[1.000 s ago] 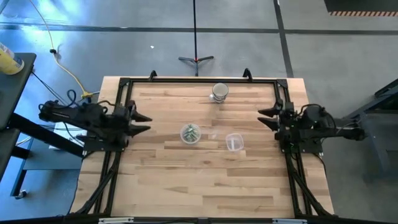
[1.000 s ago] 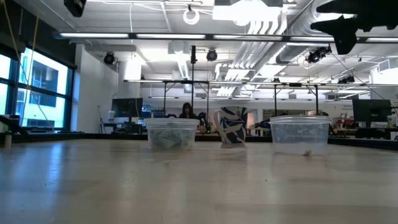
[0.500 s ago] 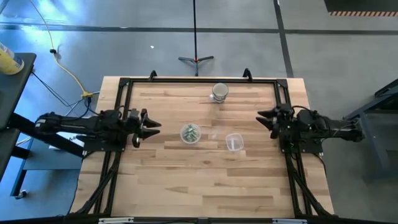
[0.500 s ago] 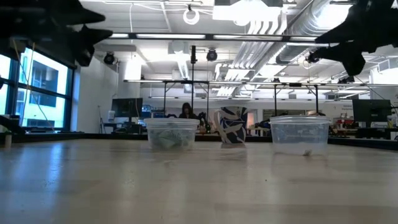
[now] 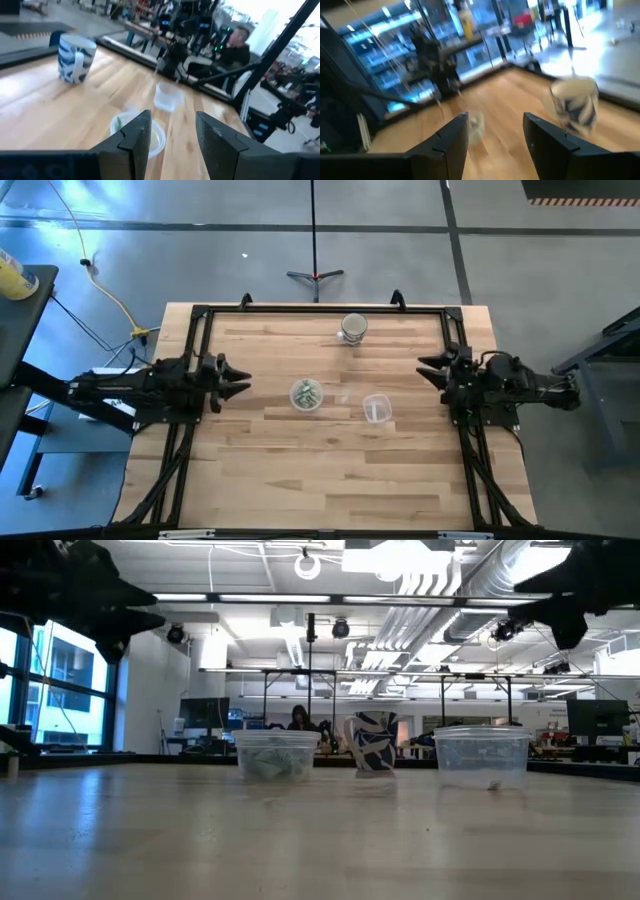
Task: Pick and place Stevia / Truvia into bins
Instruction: Return to Home Position
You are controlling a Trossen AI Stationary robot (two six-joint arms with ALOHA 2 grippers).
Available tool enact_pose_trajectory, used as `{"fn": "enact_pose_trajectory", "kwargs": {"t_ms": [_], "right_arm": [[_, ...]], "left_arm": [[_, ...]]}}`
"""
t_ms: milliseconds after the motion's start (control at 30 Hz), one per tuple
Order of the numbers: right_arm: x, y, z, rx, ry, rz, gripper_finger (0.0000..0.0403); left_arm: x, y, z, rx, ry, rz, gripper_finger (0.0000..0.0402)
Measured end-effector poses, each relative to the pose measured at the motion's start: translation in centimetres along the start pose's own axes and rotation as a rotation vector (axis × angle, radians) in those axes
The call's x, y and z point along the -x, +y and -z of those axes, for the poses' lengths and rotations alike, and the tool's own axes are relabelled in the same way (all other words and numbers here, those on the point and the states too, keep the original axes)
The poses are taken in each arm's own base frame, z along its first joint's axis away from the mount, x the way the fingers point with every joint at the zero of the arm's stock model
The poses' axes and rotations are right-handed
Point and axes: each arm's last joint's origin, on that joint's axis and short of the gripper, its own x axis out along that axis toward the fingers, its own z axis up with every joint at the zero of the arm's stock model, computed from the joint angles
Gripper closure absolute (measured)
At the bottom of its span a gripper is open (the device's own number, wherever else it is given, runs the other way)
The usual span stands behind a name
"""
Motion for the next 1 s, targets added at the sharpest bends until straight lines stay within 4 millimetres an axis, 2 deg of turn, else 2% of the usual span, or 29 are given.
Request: {"fn": "enact_pose_trajectory", "kwargs": {"t_ms": [100, 167, 333, 433, 633, 800, 1000], "right_arm": [[-0.3, 0.3, -0.6, 0.049, -0.082, -0.025, 0.0225], [-0.7, 0.3, -0.3, 0.093, -0.14, -0.034, 0.0226], [-2.3, -0.3, 3.1, 0.103, -0.162, -0.11, 0.0224], [-3.0, -0.9, 5.4, 0.065, -0.057, -0.154, 0.0226], [-2.9, -0.6, 5.5, 0.087, -0.025, -0.224, 0.0225], [-3.1, -1.0, 5.6, 0.096, -0.021, -0.146, 0.0225], [-3.1, -1.0, 5.6, 0.09, -0.016, -0.148, 0.0226]], "left_arm": [[0.4, 0.1, 0.2, 0.003, -0.033, 0.012, 0.0211], [0.3, 0.6, 1.1, 0.003, -0.037, 0.005, 0.0211], [-0.5, 1.1, 2.4, 0.028, -0.07, -0.011, 0.0211], [-0.6, 1.1, 2.5, 0.003, -0.059, -0.024, 0.0211], [-0.7, 1.2, 2.6, -0.002, -0.042, -0.035, 0.0211], [-0.7, 1.2, 2.6, -0.001, -0.044, -0.035, 0.0211], [-0.7, 1.2, 2.6, -0.002, -0.043, -0.034, 0.0211]]}}
